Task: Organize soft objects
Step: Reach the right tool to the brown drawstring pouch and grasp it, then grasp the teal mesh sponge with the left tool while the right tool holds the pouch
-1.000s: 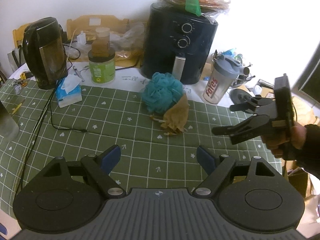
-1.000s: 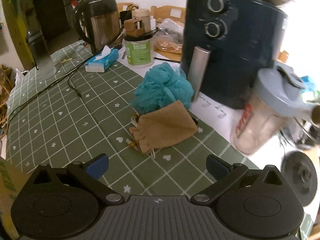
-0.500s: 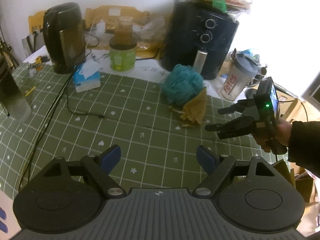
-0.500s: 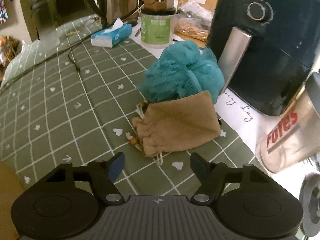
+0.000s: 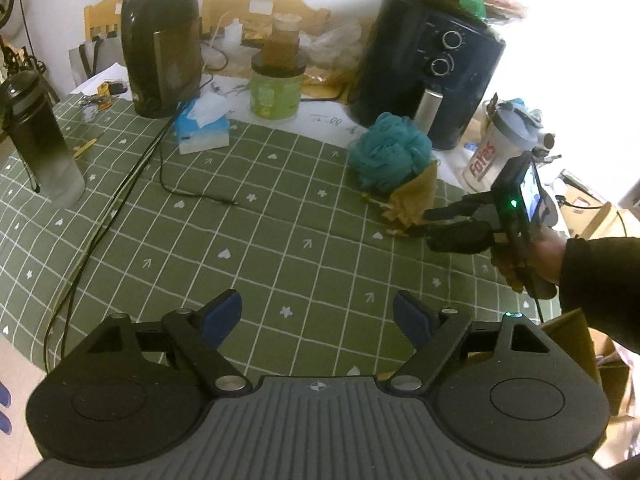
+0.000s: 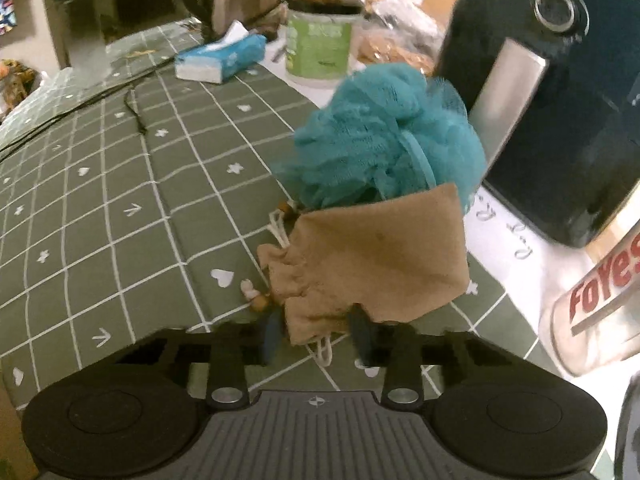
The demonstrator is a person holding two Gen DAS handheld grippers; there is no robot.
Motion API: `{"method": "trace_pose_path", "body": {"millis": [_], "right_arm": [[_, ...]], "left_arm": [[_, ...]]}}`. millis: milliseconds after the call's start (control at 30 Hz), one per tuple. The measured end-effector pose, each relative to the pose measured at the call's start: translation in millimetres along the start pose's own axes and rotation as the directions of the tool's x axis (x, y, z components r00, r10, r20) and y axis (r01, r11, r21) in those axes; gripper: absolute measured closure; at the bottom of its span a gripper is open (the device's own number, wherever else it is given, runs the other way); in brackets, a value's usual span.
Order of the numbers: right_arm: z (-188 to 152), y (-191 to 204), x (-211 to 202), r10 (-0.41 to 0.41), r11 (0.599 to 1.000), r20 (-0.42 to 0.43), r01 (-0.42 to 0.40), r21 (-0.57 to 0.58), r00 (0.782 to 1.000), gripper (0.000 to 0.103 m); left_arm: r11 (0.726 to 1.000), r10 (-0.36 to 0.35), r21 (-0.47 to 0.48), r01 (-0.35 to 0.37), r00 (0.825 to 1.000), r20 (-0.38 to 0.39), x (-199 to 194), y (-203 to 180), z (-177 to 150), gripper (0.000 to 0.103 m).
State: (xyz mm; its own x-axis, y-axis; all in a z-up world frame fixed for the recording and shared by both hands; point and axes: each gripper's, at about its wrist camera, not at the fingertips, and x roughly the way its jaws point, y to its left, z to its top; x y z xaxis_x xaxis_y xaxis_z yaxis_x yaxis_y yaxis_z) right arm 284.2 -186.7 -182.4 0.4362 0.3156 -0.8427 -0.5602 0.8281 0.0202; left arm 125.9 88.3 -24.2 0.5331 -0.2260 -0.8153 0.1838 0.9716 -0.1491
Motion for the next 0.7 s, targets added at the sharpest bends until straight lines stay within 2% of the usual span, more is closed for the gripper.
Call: {"method": "trace_pose_path", "body": {"millis": [33, 167, 400, 700], "right_arm": [[0, 0, 2, -0.001, 1.0, -0.011, 0.001, 0.007, 1.0, 0.074], [1, 5, 2, -0.021, 1.0, -0.031, 0.02, -0.014, 0.999, 0.092], [3, -7, -26, 0.045, 0.999, -0.052, -0.044, 0.013, 0.998, 0.094], [-5, -30, -101, 0.04, 0.992, 0.031, -0.043, 0.116, 0.999, 0.094]], "left_arm": [[1.0, 0.003, -0.001, -0.003, 1.0, -0.002, 0, 1, -1, 0.02], [1.0, 0.013, -0.006, -0.013, 1.0, -0.012, 0, 5, -4, 0.02], [1.0, 0.007, 0.01, -0.007, 1.0, -0.009, 1, 5, -2, 0.02], [0.998, -0.015, 0.068, 0.013, 0.999, 0.035, 5, -2, 14, 0.02]]}}
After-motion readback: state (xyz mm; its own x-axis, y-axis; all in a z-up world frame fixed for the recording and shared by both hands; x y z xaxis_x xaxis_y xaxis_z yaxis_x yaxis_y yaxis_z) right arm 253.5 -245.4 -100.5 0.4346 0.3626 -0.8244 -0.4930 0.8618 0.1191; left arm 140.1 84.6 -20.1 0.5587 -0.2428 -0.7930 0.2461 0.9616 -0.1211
